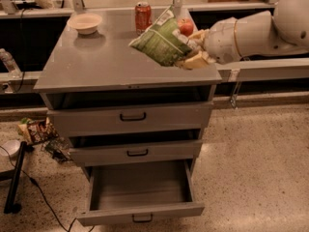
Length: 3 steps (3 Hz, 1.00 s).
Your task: Pick green jalapeno chip bag from bottom drawer and place on counter
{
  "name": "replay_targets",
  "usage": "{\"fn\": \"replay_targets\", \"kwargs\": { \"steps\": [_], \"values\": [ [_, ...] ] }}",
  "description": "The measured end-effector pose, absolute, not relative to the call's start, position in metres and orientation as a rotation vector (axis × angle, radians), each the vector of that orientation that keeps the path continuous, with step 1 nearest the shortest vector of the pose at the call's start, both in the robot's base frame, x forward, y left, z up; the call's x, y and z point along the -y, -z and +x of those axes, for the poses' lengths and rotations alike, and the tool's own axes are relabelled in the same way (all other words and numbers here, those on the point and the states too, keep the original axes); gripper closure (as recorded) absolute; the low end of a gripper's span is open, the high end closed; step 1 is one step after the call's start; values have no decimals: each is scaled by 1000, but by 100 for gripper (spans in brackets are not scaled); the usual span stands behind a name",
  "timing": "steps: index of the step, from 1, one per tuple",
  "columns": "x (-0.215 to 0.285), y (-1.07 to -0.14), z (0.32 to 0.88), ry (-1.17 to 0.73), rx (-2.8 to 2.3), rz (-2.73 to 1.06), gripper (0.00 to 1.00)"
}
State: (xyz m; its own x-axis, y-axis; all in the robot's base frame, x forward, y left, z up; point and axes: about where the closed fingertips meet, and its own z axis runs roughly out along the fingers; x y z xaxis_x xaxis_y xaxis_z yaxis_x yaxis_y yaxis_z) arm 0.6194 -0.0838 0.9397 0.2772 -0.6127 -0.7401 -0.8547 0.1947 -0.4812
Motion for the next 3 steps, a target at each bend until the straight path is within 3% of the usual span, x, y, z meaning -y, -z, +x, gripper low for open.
{"fn": "replay_targets", "kwargs": {
  "steps": [2, 3],
  "values": [
    [48, -943, 725, -359, -1500, -1470, 100],
    [33, -921, 758, -405, -1561, -1460, 85]
  ]
}}
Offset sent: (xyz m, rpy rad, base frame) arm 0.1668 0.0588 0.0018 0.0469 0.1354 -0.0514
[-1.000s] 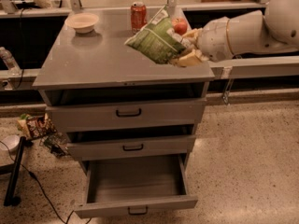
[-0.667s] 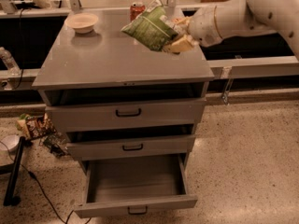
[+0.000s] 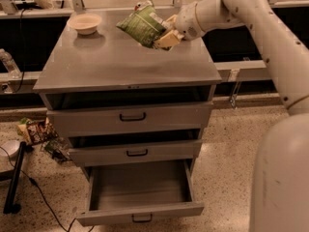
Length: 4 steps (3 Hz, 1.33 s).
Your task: Pick green jalapeno chip bag from bottom drawer and place on counter
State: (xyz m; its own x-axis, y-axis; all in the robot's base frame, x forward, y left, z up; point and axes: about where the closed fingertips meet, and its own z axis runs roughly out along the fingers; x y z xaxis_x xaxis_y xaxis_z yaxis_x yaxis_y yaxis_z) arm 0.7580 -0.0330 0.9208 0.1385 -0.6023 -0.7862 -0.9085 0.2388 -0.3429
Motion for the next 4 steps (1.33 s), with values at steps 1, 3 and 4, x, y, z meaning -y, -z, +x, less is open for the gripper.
{"fn": "replay_targets", "kwargs": {
  "steps": [1, 3, 4],
  "values": [
    [27, -900, 777, -431, -1617, -1460, 62],
    [30, -881, 798, -419, -1683, -1445, 8],
    [48, -884, 796, -405, -1694, -1402, 0]
  ]
}}
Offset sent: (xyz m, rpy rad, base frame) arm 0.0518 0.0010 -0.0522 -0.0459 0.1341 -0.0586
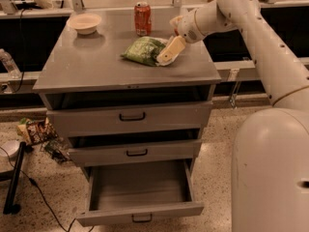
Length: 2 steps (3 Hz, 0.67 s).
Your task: Pick green jalapeno chip bag from bottom drawer and place on counter
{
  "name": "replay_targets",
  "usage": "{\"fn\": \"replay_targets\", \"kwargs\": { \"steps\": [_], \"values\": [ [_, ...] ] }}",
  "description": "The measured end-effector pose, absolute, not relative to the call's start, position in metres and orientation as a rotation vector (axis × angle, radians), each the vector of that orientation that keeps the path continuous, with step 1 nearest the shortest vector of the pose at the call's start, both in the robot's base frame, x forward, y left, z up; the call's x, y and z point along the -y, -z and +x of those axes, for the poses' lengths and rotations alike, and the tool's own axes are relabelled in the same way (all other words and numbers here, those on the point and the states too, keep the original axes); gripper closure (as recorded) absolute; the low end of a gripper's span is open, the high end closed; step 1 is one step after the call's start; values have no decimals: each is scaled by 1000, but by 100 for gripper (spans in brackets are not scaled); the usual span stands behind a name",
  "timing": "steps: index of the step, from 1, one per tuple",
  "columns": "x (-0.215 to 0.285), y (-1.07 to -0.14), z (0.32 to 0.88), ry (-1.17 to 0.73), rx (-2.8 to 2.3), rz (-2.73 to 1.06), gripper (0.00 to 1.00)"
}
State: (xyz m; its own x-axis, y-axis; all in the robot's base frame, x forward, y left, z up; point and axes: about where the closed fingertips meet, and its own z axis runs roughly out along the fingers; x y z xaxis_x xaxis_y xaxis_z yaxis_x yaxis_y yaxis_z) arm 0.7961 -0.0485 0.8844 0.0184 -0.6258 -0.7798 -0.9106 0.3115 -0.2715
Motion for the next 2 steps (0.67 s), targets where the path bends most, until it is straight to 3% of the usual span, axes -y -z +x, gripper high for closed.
{"fn": "replay_targets", "kwargs": {
  "steps": [2],
  "values": [
    [108, -885, 772, -355, -1712, -1253, 0]
  ]
}}
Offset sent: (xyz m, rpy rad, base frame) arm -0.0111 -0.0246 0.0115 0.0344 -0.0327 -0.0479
